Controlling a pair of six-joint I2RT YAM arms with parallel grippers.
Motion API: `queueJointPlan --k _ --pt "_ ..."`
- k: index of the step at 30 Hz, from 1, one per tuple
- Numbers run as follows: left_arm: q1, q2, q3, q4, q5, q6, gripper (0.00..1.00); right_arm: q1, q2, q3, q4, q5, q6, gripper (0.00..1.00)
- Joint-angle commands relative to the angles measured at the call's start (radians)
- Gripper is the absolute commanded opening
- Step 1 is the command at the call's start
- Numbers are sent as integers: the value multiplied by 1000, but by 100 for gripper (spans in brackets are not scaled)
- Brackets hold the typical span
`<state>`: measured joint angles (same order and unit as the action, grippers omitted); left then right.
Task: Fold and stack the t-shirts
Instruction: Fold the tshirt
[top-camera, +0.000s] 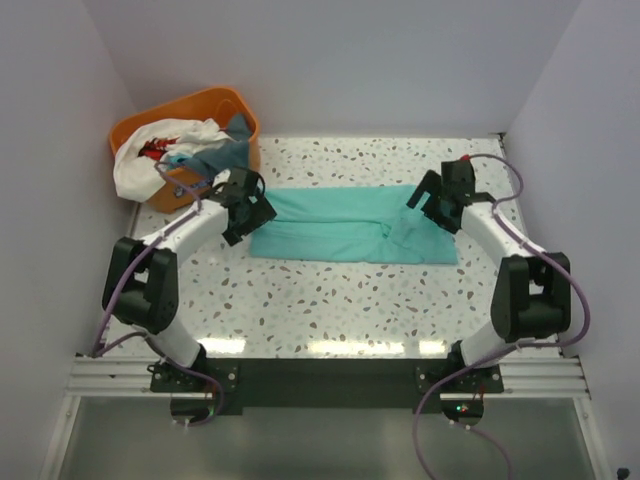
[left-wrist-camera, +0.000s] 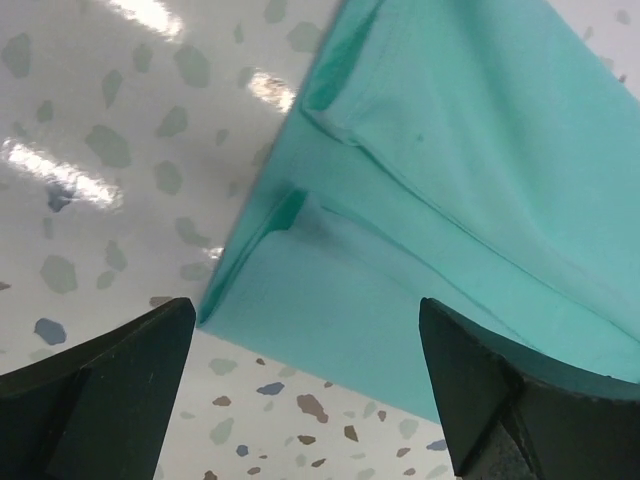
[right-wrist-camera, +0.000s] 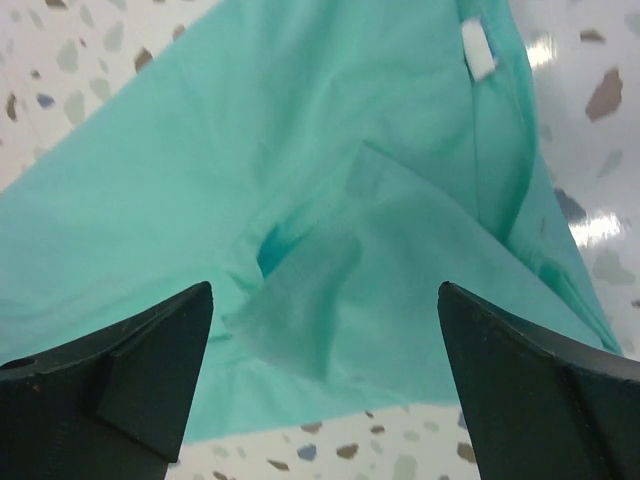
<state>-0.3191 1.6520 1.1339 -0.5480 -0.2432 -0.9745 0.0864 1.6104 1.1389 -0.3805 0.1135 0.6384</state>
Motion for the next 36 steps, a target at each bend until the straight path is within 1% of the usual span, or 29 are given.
queueJointPlan --k 1,2,3,4,6,8,10,11,13,14,15,16,17,18,19,20,21,22,23,24,25,26,27,29,31,32,34,35,36 --pt "-31 61 124 62 72 120 100 6 -95 -128 -60 -72 -29 99" --pt "-38 106 166 43 79 173 100 9 -108 -154 -52 -72 -29 98" --pt "-44 152 261 -14 68 187 100 7 -106 -195 -40 -72 -31 99" --pt "-47 242 300 -50 44 194 100 10 -98 -206 -31 -74 -32 98" --pt "-51 314 360 -75 71 217 100 7 -47 -206 -25 -78 -46 99" --pt "-52 368 348 -35 128 230 100 9 24 -177 -8 -75 -57 98" --pt "-63 376 288 -11 185 238 100 9 77 -139 -8 -68 -80 98" --pt "-69 371 227 2 189 234 100 10 141 -84 -15 -66 -94 99" --pt "-104 332 144 9 189 214 100 15 212 -18 -29 -49 -121 99" --pt "-121 312 95 26 188 197 100 18 247 48 -21 -52 -126 99" --pt "-141 290 -5 36 200 174 100 22 326 86 -20 -104 -143 99" --pt "-190 246 -60 54 221 137 100 41 365 128 -23 -112 -152 99" --pt "-219 221 -112 95 238 111 100 53 399 209 -24 -136 -167 98" --pt "-251 198 -211 118 307 90 100 71 478 255 -31 -132 -195 98" --pt "-318 154 -255 128 318 13 100 108 515 307 -58 -133 -213 99" --pt "-354 132 -296 132 326 -31 100 128 564 428 -82 -138 -233 98" --pt "-392 108 -369 147 359 -67 100 147 604 491 -106 -144 -277 99" --pt "-470 66 -397 160 373 -149 100 183 682 552 -138 -150 -296 99" --pt "-510 48 -439 192 386 -185 100 200 713 658 -146 -153 -312 98" --pt "-549 32 -445 216 407 -214 100 216 742 700 -140 -164 -333 98" --pt "-611 14 -445 250 407 -252 100 239 800 740 -115 -193 -336 99" --pt "-632 14 -412 246 403 -256 100 248 825 818 -109 -211 -338 99" --pt "-647 28 -386 220 362 -263 100 256 853 855 -97 -222 -312 98" --pt "-687 38 -303 177 337 -276 100 266 905 938 -81 -265 -252 99" --pt "-721 48 -238 162 300 -253 100 268 911 969 -49 -299 -223 99" --pt "-725 51 -161 123 286 -241 100 268 905 998 -41 -316 -214 99" --pt "-744 43 -90 76 246 -215 100 269 889 1045 -81 -325 -213 99" --pt "-748 34 -36 41 210 -208 100 269 855 1083 -96 -331 -229 99" --pt "-753 8 -17 31 182 -201 100 271 827 1098 -128 -336 -239 99"
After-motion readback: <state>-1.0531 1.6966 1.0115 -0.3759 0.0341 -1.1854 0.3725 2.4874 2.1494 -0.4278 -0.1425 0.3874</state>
